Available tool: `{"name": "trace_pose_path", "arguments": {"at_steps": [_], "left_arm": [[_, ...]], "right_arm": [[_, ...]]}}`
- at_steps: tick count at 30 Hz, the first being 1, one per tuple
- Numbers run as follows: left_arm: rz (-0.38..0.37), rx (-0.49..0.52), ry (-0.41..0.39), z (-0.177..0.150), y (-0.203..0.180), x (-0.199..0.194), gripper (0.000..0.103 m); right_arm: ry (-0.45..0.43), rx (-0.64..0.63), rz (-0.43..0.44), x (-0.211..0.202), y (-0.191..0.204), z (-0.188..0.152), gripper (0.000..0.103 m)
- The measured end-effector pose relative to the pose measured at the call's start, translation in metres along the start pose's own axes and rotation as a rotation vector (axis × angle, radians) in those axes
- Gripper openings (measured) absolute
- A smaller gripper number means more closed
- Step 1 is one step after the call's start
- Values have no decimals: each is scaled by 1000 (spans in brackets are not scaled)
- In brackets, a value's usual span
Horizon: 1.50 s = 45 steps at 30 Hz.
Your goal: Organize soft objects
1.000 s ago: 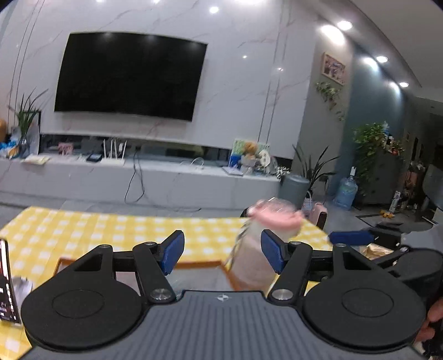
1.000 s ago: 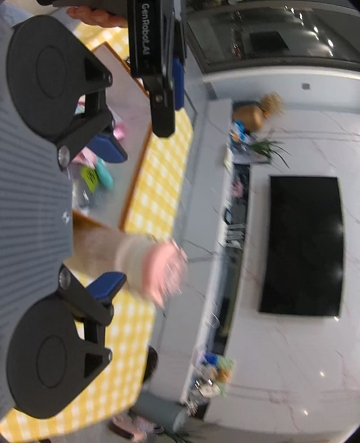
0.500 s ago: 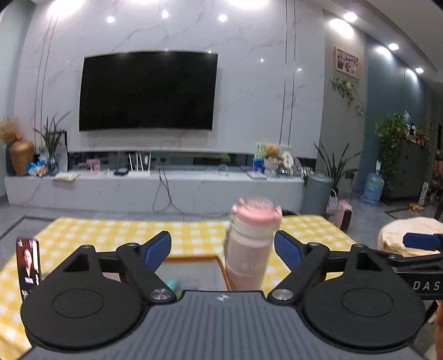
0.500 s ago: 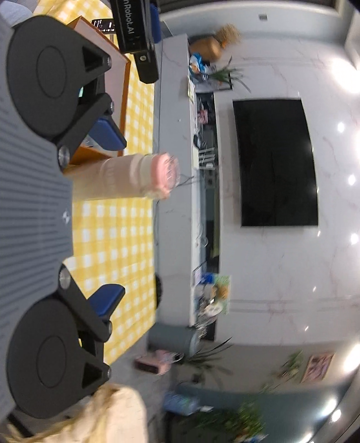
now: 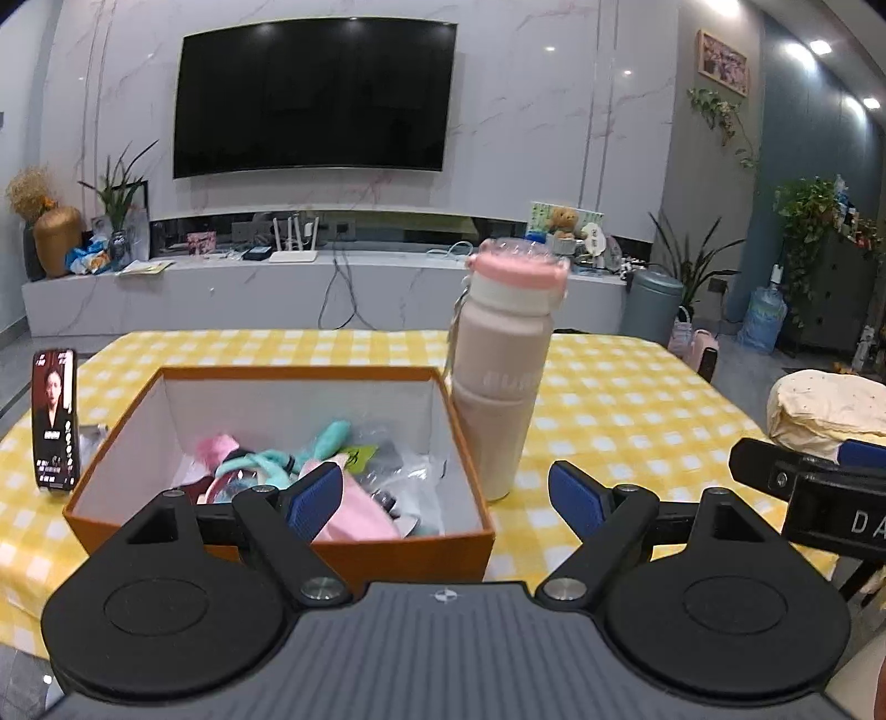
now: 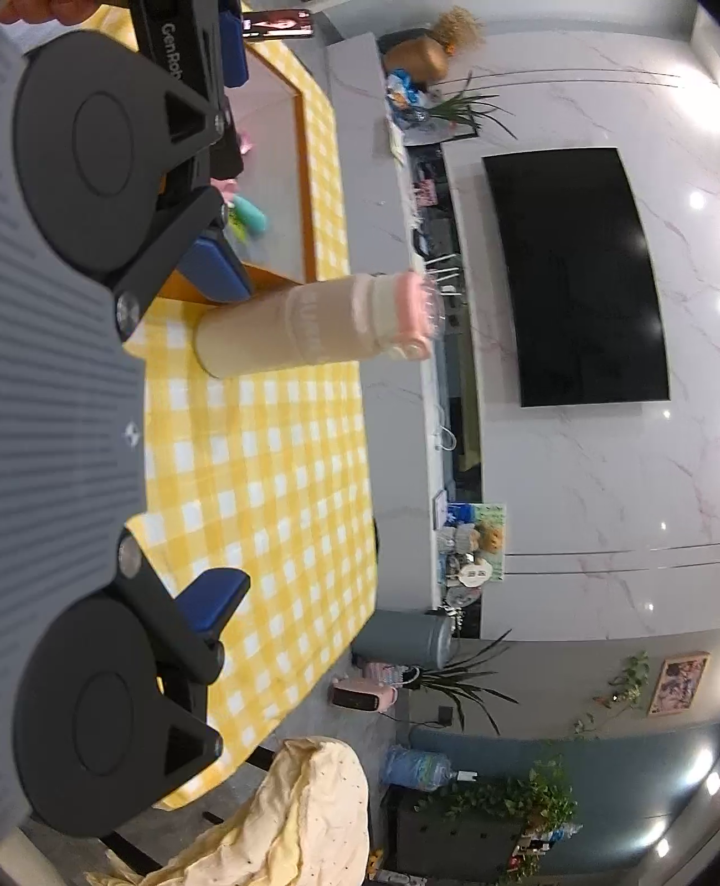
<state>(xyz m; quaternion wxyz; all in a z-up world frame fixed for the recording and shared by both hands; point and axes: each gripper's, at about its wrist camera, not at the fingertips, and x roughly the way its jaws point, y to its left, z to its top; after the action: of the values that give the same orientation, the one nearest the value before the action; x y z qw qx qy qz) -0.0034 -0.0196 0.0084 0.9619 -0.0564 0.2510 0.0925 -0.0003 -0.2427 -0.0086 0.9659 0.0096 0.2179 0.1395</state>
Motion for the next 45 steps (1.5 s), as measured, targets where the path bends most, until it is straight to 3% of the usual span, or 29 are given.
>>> {"name": "trace_pose_path", "arguments": {"at_steps": [9, 15, 32, 45], "left_arm": [[4, -31, 52, -7, 6, 7, 99], [-2, 1, 67, -14, 0, 14, 99], [-37, 23, 83, -15, -4, 26, 99], [-22, 23, 81, -16, -1, 26, 99]], "right_arm": [[97, -32, 1, 20, 7, -20, 100], [120, -22, -3, 28, 4, -28, 100], [123, -32, -27, 34, 2, -32, 100], [133, -35, -29, 34, 3, -33, 100]]}}
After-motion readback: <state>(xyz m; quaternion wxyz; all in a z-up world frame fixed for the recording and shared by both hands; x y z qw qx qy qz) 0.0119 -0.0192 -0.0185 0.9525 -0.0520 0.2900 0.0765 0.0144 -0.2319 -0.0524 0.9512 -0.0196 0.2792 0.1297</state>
